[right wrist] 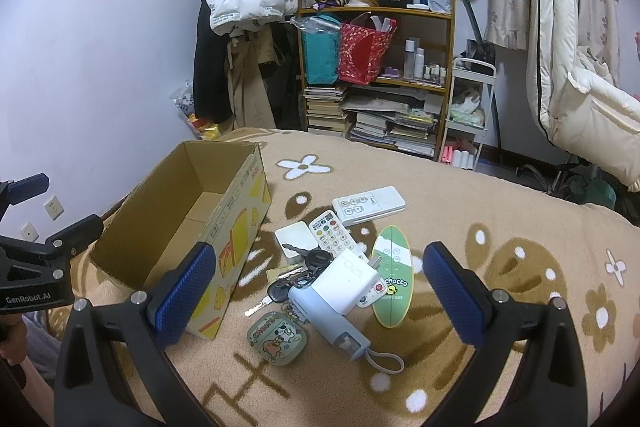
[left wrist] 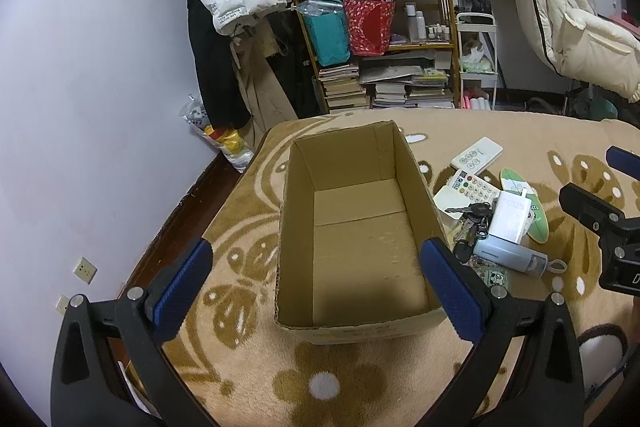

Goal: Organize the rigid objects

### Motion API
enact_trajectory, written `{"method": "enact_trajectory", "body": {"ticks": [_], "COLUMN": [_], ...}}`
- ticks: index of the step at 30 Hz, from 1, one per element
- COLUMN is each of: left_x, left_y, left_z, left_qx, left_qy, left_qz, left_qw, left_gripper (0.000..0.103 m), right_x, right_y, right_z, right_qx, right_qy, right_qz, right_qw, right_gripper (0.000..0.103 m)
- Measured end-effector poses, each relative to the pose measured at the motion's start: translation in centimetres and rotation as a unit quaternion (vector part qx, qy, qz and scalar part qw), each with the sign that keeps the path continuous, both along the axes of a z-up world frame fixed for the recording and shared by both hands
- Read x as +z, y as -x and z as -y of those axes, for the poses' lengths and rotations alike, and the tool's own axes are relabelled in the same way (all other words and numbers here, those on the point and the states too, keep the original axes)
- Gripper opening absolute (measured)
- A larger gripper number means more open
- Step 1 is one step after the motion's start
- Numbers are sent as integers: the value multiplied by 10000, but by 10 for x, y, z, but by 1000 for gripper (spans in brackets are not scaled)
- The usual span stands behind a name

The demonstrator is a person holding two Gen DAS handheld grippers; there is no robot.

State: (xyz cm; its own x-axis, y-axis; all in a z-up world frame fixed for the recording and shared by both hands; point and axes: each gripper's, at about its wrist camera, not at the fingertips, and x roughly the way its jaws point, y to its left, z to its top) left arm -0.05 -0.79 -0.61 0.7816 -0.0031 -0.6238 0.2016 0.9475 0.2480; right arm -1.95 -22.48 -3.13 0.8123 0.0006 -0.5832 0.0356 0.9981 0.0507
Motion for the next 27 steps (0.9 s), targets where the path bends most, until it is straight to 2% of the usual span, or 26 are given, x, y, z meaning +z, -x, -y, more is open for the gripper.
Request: {"method": "enact_trajectory", "body": {"ticks": [27], "left_x": [-2], "left_y": [-1], "left_z": [1], "left_qx": [0], "left_qy": [-31], "left_qz": [-20], "left_qw": [10000], "left_gripper": [103], "right_x": [0], "right_y": [0], "right_z": [0], "right_qx": [0], "right_qy": [6], "right_qz": [-5], "right_qw": [10000], "right_gripper": [103]}}
